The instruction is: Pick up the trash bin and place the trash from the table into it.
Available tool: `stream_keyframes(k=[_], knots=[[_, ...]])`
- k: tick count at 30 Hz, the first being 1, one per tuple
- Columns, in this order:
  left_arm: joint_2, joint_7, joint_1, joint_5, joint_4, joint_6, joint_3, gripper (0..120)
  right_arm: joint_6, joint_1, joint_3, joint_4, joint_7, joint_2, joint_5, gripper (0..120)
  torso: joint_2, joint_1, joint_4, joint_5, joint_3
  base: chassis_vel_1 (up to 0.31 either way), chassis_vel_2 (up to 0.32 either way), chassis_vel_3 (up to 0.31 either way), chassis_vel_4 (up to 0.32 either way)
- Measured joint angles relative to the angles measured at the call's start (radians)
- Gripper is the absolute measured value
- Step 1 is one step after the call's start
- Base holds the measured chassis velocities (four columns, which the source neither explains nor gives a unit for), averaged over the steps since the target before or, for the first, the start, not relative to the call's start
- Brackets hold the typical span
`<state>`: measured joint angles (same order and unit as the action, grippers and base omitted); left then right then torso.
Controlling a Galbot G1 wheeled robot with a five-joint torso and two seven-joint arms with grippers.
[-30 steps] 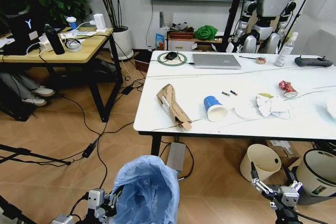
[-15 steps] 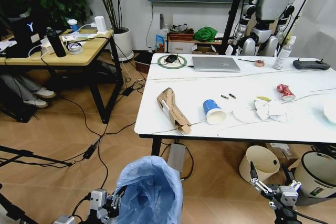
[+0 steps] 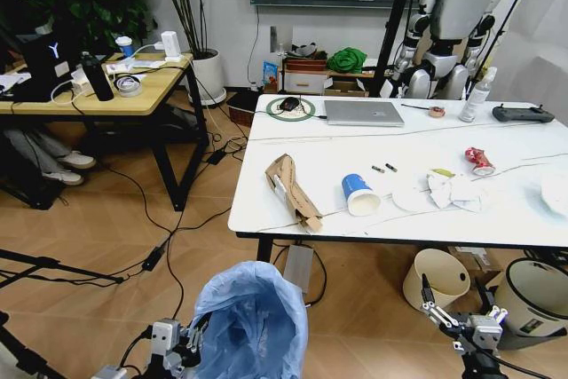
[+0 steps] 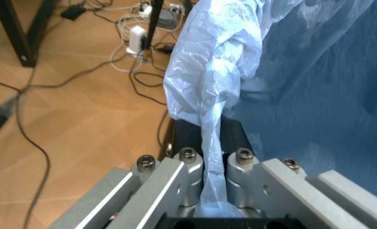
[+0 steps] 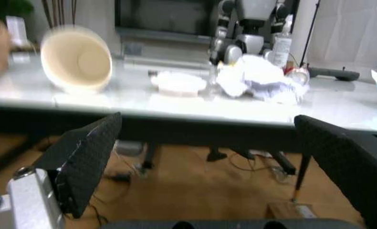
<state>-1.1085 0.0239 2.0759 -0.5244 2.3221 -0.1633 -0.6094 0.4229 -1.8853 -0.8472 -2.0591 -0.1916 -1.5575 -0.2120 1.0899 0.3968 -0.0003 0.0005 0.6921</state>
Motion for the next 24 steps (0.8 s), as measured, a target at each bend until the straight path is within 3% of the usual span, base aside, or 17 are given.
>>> stream_keyframes(k=[3, 5, 9, 10, 11, 12, 15, 18, 24], knots=[[-0.008, 0.004, 0.001, 0.034, -0.004, 0.015, -0.032, 0, -0.093, 0.018, 0.003, -0.151, 0.087, 0.063, -0.110, 100, -0.001, 0.000, -0.0003, -0.0008, -0.001, 0.000, 0.000, 0.000, 0.000], [-0.008, 0.004, 0.004, 0.033, -0.004, 0.015, -0.041, 0, -0.115, 0.033, 0.001, -0.177, 0.103, 0.083, -0.115, 100, -0.002, -0.001, -0.0002, -0.0005, -0.001, 0.000, 0.000, 0.000, 0.000], [0.015, 0.000, 0.011, -0.024, 0.012, -0.024, -0.080, 0, -0.326, 0.111, 0.033, -0.351, 0.228, 0.241, -0.160, 100, -0.005, -0.002, 0.0013, -0.0001, -0.003, 0.000, 0.000, 0.000, 0.000], [0.034, -0.004, -0.004, -0.050, 0.013, -0.042, -0.080, 0, -0.353, 0.107, 0.038, -0.375, 0.238, 0.256, -0.165, 100, -0.005, -0.002, 0.0005, -0.0005, -0.003, 0.000, 0.000, 0.000, 0.000], [0.034, -0.004, -0.004, -0.050, 0.013, -0.042, -0.080, 0, -0.353, 0.107, 0.038, -0.375, 0.238, 0.256, -0.165, 100, -0.005, -0.002, 0.0005, -0.0005, -0.003, 0.000, 0.000, 0.000, 0.000], [0.042, -0.004, -0.007, -0.057, 0.013, -0.050, -0.084, 0, -0.377, 0.107, 0.047, -0.391, 0.242, 0.272, -0.170, 100, -0.006, -0.002, -0.0011, -0.0010, -0.003, 0.000, 0.000, 0.000, 0.000], [0.046, 0.007, 0.031, -0.063, 0.009, -0.055, -0.100, 0, -0.436, 0.136, 0.114, -0.398, 0.244, 0.375, -0.181, 100, -0.007, -0.003, -0.0003, 0.0004, -0.004, 0.000, 0.000, 0.000, 0.000], [0.037, 0.020, 0.060, -0.060, 0.009, -0.050, -0.108, 0, -0.490, 0.165, 0.173, -0.382, 0.260, 0.490, -0.215, 100, -0.008, -0.004, 0.0008, -0.0006, -0.005, 0.000, 0.000, 0.000, 0.000], [-0.003, 0.034, 0.082, -0.046, 0.025, -0.040, -0.118, 0, -0.572, 0.303, 0.292, -0.337, 0.341, 0.607, -0.289, 100, -0.010, -0.004, 0.0000, -0.0003, -0.006, 0.000, 0.000, 0.000, 0.000]])
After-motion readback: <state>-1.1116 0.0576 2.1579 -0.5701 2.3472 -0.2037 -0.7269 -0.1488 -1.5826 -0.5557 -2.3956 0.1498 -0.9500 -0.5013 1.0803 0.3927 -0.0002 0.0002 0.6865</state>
